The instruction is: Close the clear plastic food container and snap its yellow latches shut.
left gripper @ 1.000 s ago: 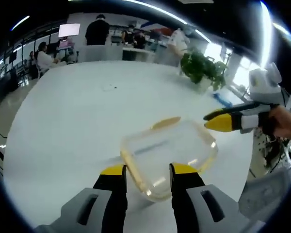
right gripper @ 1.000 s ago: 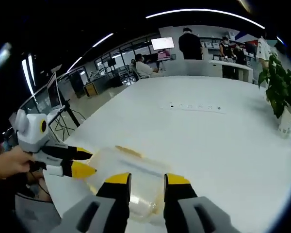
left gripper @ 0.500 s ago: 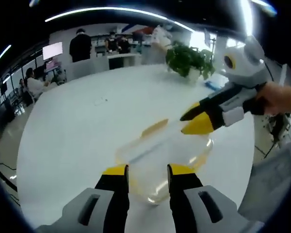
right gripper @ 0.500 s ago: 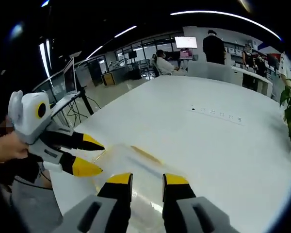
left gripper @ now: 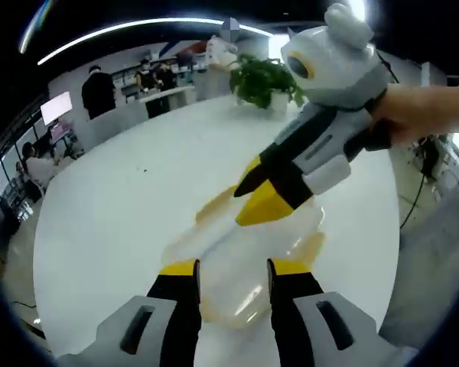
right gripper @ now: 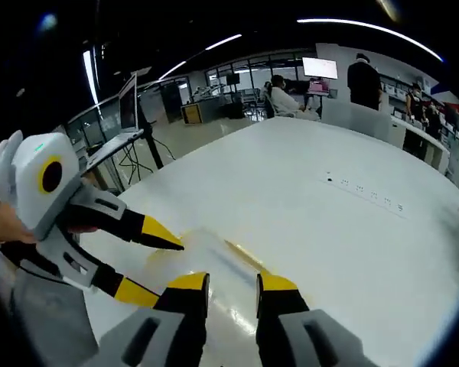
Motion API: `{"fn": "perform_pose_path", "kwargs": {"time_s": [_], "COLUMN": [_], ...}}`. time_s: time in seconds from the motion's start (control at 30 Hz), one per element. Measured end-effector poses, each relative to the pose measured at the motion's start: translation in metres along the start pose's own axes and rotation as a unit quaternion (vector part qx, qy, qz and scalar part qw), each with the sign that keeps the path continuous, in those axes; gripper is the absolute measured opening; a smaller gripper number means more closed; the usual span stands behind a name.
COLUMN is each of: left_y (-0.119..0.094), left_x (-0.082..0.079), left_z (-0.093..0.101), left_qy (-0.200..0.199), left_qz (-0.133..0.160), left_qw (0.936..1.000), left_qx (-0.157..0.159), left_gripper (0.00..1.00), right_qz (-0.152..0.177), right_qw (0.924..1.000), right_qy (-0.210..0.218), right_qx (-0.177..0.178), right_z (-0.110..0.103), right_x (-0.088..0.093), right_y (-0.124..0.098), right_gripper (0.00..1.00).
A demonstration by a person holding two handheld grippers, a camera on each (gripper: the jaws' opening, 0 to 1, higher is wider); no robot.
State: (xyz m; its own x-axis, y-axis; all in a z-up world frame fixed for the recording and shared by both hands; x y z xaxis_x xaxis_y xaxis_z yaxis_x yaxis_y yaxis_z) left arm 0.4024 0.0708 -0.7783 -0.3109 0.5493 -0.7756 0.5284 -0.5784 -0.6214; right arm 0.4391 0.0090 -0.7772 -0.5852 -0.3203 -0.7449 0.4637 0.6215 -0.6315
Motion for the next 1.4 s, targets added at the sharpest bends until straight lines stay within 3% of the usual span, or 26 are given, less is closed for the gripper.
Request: {"fn": "perform_pose_path", "kwargs": {"time_s": [0.2, 0.37, 0.77, 1.03, 1.17, 1.4], "left_y": [-0.002, 0.001, 0.001, 0.006, 0.009, 0.014], "left_x": [-0.004, 0.001, -0.004, 0.001, 0.005, 0.007], "left_z": [0.016, 0.023, 0.025, 0.023, 0.027, 0.026], "left_qy": [0.074, 0.151, 0.138, 0.152, 0.147, 0.177], "left_qz": [0.011, -0.012, 0.004, -0.005, -0.007, -0.011], "left_qw": [0.9966, 0.9877, 0.9890, 0.9870, 0.9876, 0.9832], "left_qx": [0.033, 0.040, 0.053, 0.053, 0.053, 0.043], "left_gripper": [0.48, 0.64, 0.61, 0.59, 0.55, 0.47], "right_qz": [-0.007, -0.023, -0.056, -0.067, -0.072, -0.088], "right_qw": [0.9997, 0.9986, 0.9959, 0.9930, 0.9918, 0.9874], "right_qy": [-0.014, -0.037, -0.056, -0.080, -0.083, -0.089], "right_qx": [-0.019, -0.029, -0.045, -0.055, -0.065, -0.096], "right_z": [0.002, 0.008, 0.010, 0.014, 0.015, 0.009], "right_x": [-0.009, -0.010, -0.002, -0.002, -0.004, -0.004], "right_y": [0.004, 0.010, 0.013, 0.019, 0.023, 0.025], "right_gripper": [0.40, 0.42, 0.41, 0.40, 0.41, 0.39]}}
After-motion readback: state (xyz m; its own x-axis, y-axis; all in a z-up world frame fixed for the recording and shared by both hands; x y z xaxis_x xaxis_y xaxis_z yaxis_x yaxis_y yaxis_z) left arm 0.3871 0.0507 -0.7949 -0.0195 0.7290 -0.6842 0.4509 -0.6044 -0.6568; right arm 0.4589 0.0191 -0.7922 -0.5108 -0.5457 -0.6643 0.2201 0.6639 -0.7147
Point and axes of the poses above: the point that each gripper's makers call its tool centre point, and the gripper's own axes: y roughly forward along the fingers, z roughly to its right, x roughly out of its underside, the point moved 3 cm from there along -y, roughly backward along the fingers, and after that the axes turned 5 degrees about y, right-handed, at the moved point
